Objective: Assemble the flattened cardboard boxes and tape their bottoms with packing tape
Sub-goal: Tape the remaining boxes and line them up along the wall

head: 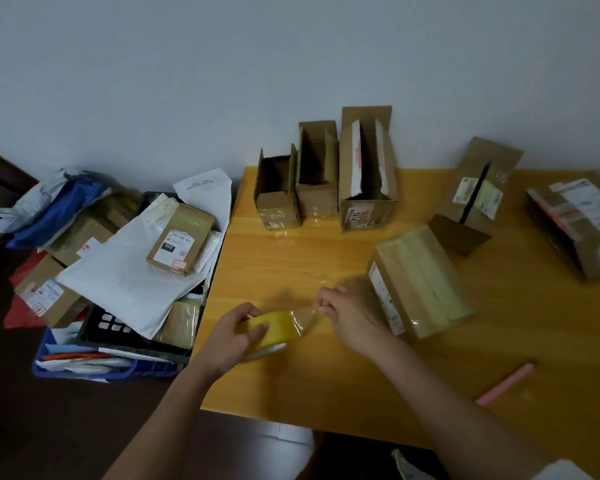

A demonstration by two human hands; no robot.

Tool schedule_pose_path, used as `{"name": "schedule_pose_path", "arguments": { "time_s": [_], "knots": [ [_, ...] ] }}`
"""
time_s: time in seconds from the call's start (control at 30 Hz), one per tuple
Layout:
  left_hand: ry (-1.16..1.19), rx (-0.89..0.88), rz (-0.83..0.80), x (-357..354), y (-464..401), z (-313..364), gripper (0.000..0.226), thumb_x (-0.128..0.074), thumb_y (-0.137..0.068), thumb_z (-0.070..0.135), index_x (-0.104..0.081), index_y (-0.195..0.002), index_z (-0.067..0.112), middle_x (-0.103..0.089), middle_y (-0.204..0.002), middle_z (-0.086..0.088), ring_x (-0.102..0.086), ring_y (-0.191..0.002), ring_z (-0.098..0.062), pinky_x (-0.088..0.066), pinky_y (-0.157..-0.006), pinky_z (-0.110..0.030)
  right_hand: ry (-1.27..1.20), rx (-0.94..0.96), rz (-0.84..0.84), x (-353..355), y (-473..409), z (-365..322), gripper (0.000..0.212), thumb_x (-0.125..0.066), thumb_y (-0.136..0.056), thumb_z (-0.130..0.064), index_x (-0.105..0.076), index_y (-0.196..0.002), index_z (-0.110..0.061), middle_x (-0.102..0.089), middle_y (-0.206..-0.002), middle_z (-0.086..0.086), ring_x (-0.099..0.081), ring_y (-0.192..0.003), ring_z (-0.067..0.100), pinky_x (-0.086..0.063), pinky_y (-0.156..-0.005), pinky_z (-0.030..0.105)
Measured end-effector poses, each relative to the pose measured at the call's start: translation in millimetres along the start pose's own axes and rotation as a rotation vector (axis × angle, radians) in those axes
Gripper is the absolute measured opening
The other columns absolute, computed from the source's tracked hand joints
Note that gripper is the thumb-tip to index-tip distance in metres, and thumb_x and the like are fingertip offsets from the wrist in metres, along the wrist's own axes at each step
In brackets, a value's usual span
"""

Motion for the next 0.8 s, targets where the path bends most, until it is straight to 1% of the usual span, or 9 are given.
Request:
{"name": "schedule_pose_path", "arguments": {
  "time_s": [0.07, 0.13, 0.2, 0.3, 0.43, 0.5, 0.57, 0.7, 0.8],
  "knots": [
    [-0.012, -0.002, 0.064, 1, 7, 10, 0.015, -0.062, -0.093, 0.026, -0.057, -0.092, 0.012, -0.055, -0.081, -0.007, -0.051, -0.071, -0.015, -0.041, -0.059, -0.023, -0.065, 0.026, -0.001, 15, 5, -11, 0.019, -0.049, -0.1, -0.009, -0.067, -0.102, -0.005, -0.04, -0.09, 0.003, -0.038, -0.072, 0.009, -0.032, -0.06, 0.009],
    [-0.035, -0.021, 0.12, -1, 12, 21, 0.024, -0.064, -0.091, 0.033, -0.058, -0.087, 0.01, -0.055, -0.078, -0.006, -0.051, -0.072, -0.017, -0.04, -0.063, -0.028, -0.089, 0.016, 0.017, 31, 15, -14, 0.024, -0.051, -0.097, 0.0, -0.07, -0.11, -0.006, -0.043, -0.095, 0.005, -0.042, -0.073, 0.002, -0.034, -0.063, 0.006],
    [-0.088, -0.026, 0.148, -8, 17, 31, 0.03, -0.066, -0.089, 0.039, -0.061, -0.083, 0.01, -0.058, -0.077, 0.0, -0.054, -0.074, -0.015, -0.041, -0.067, -0.03, -0.101, 0.023, 0.052, 48, 30, -11, 0.036, -0.056, -0.094, 0.0, -0.064, -0.126, -0.015, -0.044, -0.101, 0.002, -0.047, -0.077, 0.001, -0.044, -0.07, 0.012],
    [-0.244, -0.048, 0.17, -28, 21, 49, 0.04, -0.067, -0.085, 0.05, -0.066, -0.086, 0.009, -0.055, -0.069, 0.008, -0.052, -0.066, -0.007, -0.039, -0.062, -0.026, -0.254, -0.081, 0.105, 80, 56, 3, 0.057, -0.069, -0.086, -0.001, -0.052, -0.137, -0.021, -0.052, -0.105, 0.007, -0.057, -0.076, 0.013, -0.053, -0.059, 0.017],
    [-0.267, -0.091, 0.195, -63, 29, 72, 0.042, -0.07, -0.083, 0.048, -0.062, -0.075, 0.008, -0.037, -0.05, 0.007, -0.036, -0.045, -0.005, -0.031, -0.05, -0.023, -0.296, -0.113, 0.158, 116, 84, 21, 0.025, -0.071, -0.084, 0.0, -0.063, -0.104, -0.012, -0.065, -0.082, 0.005, -0.064, -0.063, 0.01, -0.053, -0.055, 0.016],
    [-0.245, -0.118, 0.192, -77, 32, 82, 0.045, -0.071, -0.082, 0.047, -0.057, -0.066, 0.007, -0.034, -0.052, 0.002, -0.033, -0.047, -0.01, -0.031, -0.054, -0.032, -0.284, -0.108, 0.221, 125, 95, 30, 0.018, -0.073, -0.082, 0.0, -0.064, -0.09, -0.014, -0.064, -0.077, 0.002, -0.066, -0.065, 0.014, -0.058, -0.058, 0.025],
    [-0.284, -0.137, 0.202, -92, 33, 98, 0.045, -0.07, -0.082, 0.047, -0.055, -0.065, 0.008, -0.036, -0.055, 0.0, -0.036, -0.052, -0.014, -0.032, -0.055, -0.033, -0.238, -0.111, 0.299, 140, 108, 43, 0.02, -0.075, -0.08, 0.001, -0.063, -0.078, -0.015, -0.064, -0.073, 0.003, -0.066, -0.065, 0.016, -0.058, -0.058, 0.028],
    [-0.543, -0.093, 0.225, -103, 36, 119, 0.042, -0.064, -0.08, 0.061, -0.06, -0.084, 0.019, -0.053, -0.077, 0.003, -0.055, -0.078, -0.018, -0.044, -0.064, -0.031, -0.367, -0.114, 0.36, 169, 123, 62, 0.021, -0.073, -0.081, 0.004, -0.062, -0.078, -0.013, -0.064, -0.071, 0.007, -0.064, -0.053, 0.005, -0.051, -0.051, 0.017],
    [-0.539, -0.118, 0.224, -113, 42, 132, 0.04, -0.061, -0.081, 0.064, -0.062, -0.102, 0.031, -0.057, -0.089, 0.004, -0.058, -0.09, -0.016, -0.051, -0.071, -0.033, -0.367, -0.095, 0.341, 184, 130, 72, 0.016, -0.074, -0.082, 0.001, -0.063, -0.082, -0.012, -0.065, -0.074, 0.007, -0.064, -0.054, 0.004, -0.05, -0.051, 0.016]
  ]
}}
Point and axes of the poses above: each hand's wrist, its own y-axis away from the middle knuckle, its own x-axis out of the back of the hand, z = x × y, the point moved 5 cm from there along -y, towards the middle knuckle
